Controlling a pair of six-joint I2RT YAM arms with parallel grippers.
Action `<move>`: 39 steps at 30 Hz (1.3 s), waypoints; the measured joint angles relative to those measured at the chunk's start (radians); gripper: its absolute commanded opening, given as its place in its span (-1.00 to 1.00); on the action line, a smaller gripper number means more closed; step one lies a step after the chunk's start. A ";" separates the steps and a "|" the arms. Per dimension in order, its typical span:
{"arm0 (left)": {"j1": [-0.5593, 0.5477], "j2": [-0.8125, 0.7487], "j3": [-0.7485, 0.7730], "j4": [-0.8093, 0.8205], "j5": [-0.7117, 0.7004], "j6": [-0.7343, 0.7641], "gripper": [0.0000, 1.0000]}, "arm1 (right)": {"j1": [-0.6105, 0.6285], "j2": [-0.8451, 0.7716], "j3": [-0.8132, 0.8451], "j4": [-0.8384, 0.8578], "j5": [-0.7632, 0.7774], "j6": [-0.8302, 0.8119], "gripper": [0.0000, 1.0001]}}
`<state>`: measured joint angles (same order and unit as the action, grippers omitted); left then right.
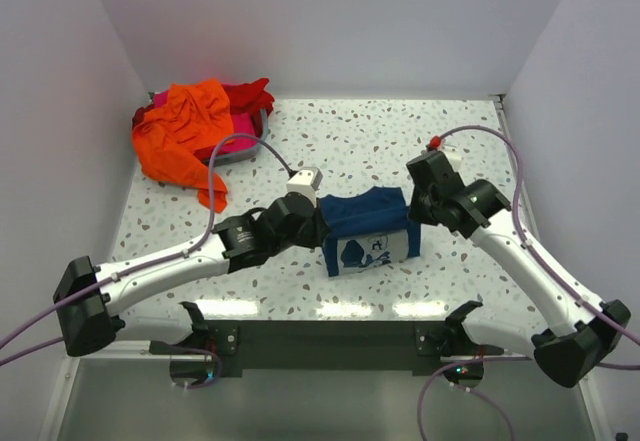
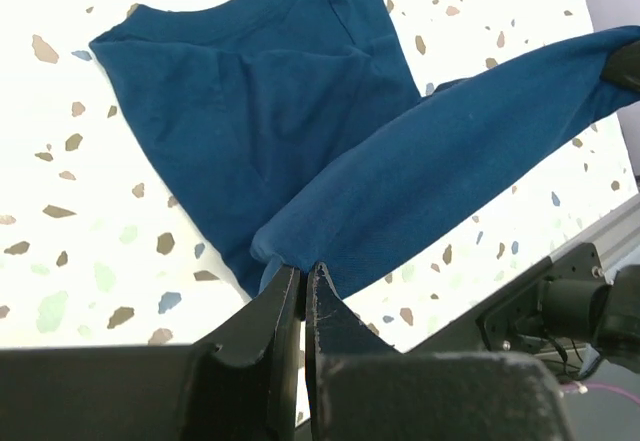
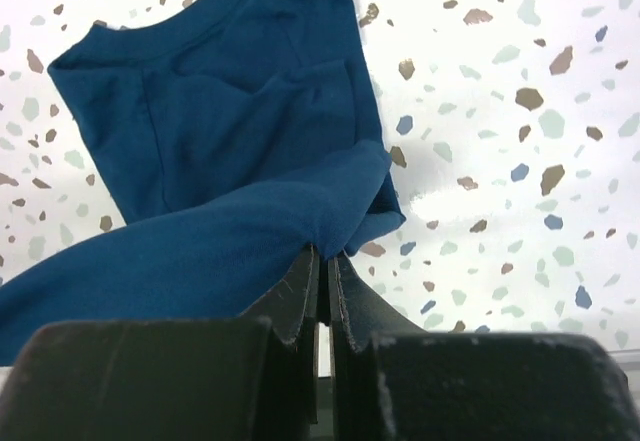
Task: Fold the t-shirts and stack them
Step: Fold the tshirt
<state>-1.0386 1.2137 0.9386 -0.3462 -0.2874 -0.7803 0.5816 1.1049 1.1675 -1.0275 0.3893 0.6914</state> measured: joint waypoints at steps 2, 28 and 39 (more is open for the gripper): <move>0.024 0.022 0.002 0.013 0.019 0.016 -1.00 | -0.015 0.038 0.016 0.016 -0.012 -0.024 -1.00; 0.303 0.375 0.085 0.175 0.225 0.143 -1.00 | -0.216 0.522 0.187 0.203 -0.141 -0.201 -1.00; 0.375 0.539 0.360 0.090 0.171 0.203 0.98 | -0.283 0.718 0.426 0.184 -0.145 -0.240 0.70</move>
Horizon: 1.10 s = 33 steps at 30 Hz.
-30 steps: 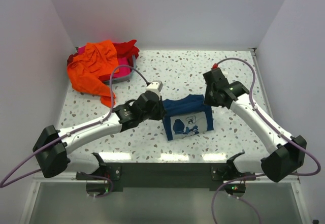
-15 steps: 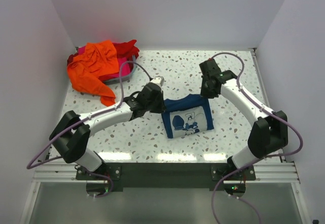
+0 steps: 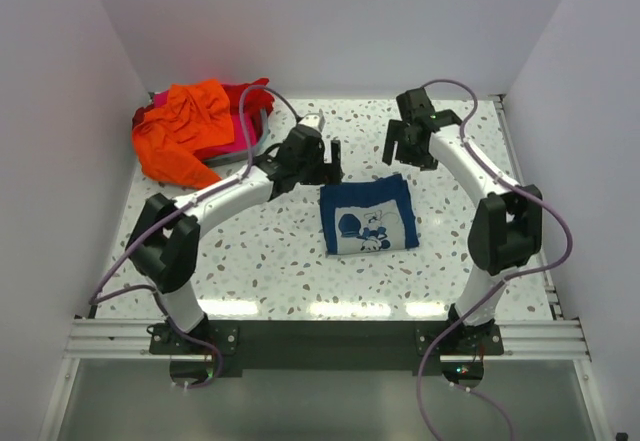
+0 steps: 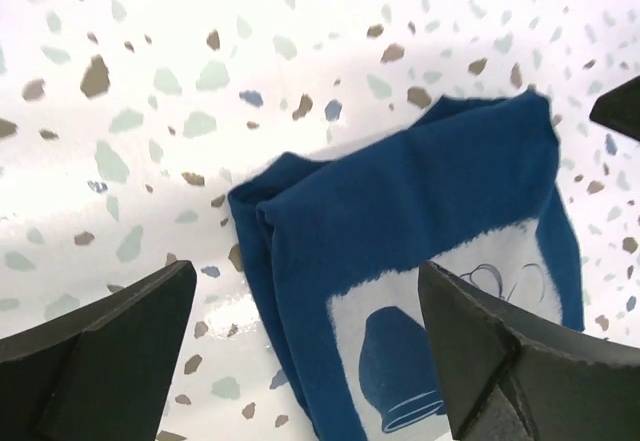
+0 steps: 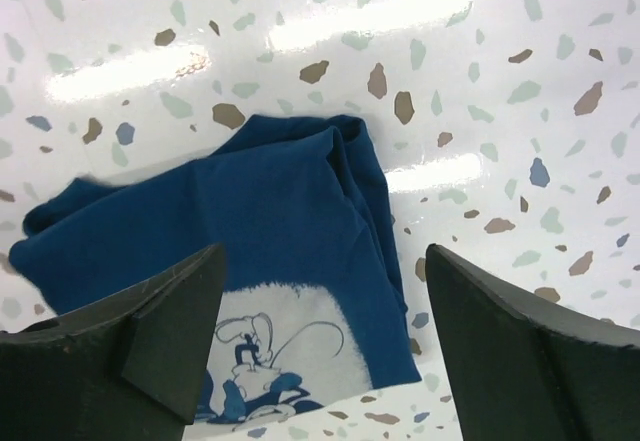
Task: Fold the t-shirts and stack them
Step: Fold the tshirt, then neatly place the folded tshirt to the corner
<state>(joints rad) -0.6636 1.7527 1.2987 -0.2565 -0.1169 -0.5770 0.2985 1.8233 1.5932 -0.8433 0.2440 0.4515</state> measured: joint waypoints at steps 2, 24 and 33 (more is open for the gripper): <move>0.000 -0.023 0.012 -0.003 -0.015 0.006 1.00 | 0.000 -0.032 -0.001 -0.002 -0.006 -0.004 0.74; 0.000 -0.230 -0.439 0.135 0.137 -0.041 0.97 | -0.220 -0.331 -0.613 0.241 -0.512 -0.065 0.97; 0.000 -0.126 -0.454 0.255 0.193 -0.068 0.75 | -0.266 -0.238 -0.646 0.350 -0.649 -0.103 0.97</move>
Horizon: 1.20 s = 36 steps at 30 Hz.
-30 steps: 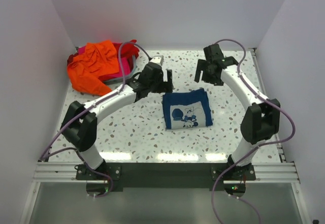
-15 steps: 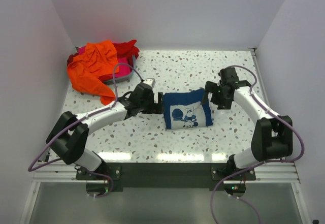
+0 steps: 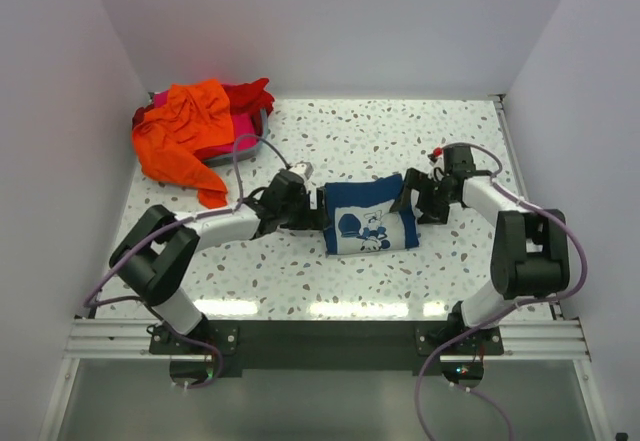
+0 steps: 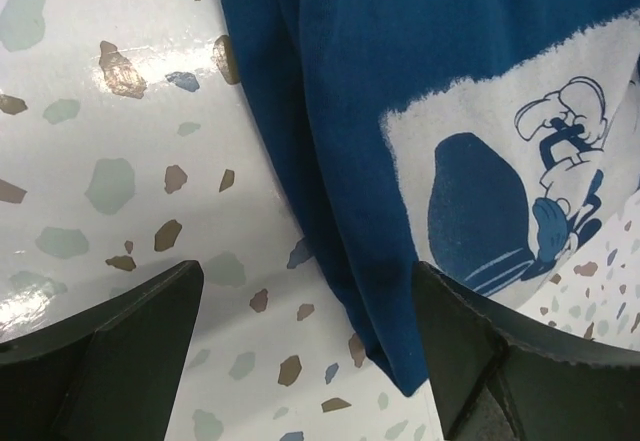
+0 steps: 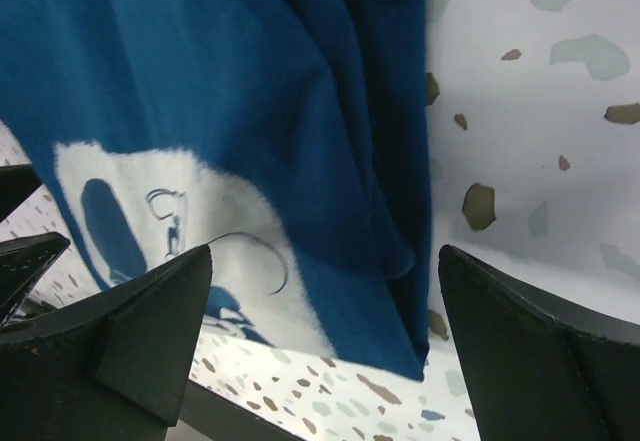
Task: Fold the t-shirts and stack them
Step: Neatly place the folded tshirt to the corner
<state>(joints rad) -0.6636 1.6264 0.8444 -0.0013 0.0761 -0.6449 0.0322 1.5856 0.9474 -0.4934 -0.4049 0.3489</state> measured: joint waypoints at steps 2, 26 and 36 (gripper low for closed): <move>0.000 0.031 0.002 0.016 0.004 0.001 0.67 | -0.008 0.036 -0.008 0.021 -0.015 -0.005 0.97; 0.000 0.182 0.057 0.155 0.034 -0.018 -0.57 | 0.145 0.095 -0.077 0.254 -0.164 0.050 0.48; 0.000 0.179 0.066 0.134 0.025 -0.017 -0.23 | 0.173 0.124 -0.015 0.132 -0.004 0.062 -0.51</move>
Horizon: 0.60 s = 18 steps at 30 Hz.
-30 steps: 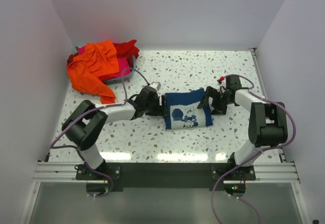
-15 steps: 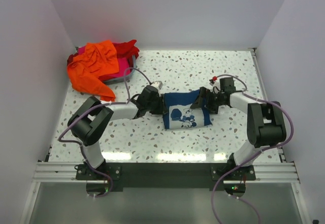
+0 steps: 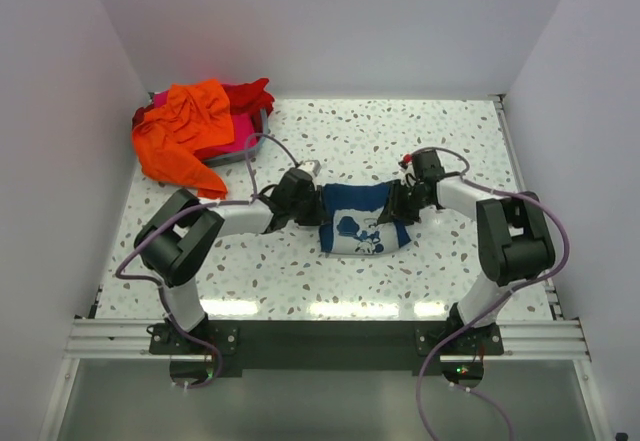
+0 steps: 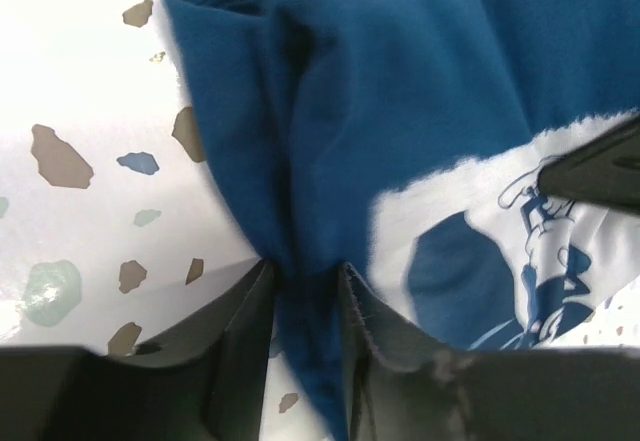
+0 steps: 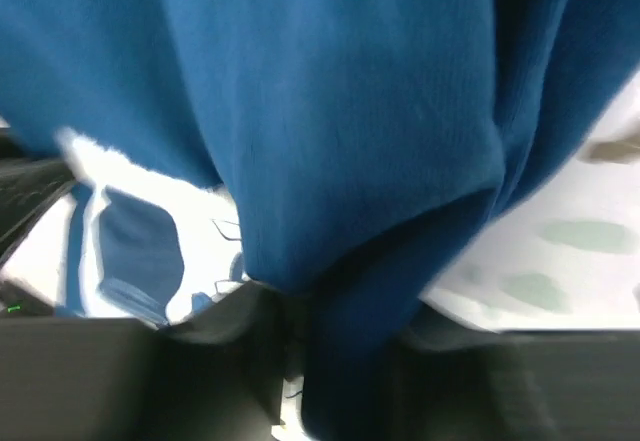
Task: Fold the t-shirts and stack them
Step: Neatly place the folded tshirt to the corner
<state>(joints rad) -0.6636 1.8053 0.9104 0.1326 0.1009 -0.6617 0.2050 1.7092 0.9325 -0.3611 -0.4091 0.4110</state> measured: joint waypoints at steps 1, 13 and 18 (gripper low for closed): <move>0.000 -0.003 0.003 -0.008 -0.001 0.004 -0.13 | 0.000 0.007 0.018 -0.034 0.029 -0.007 -0.69; -0.002 -0.274 0.013 -0.231 -0.077 0.036 0.52 | -0.083 0.195 0.489 -0.364 0.338 -0.136 -1.00; -0.002 -0.384 -0.029 -0.242 -0.084 0.037 0.52 | -0.150 0.318 0.675 -0.433 0.437 -0.181 -1.00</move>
<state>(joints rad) -0.6651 1.4212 0.8814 -0.1093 0.0166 -0.6247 0.0551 2.0270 1.6073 -0.7940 0.0277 0.2298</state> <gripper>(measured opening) 0.759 0.147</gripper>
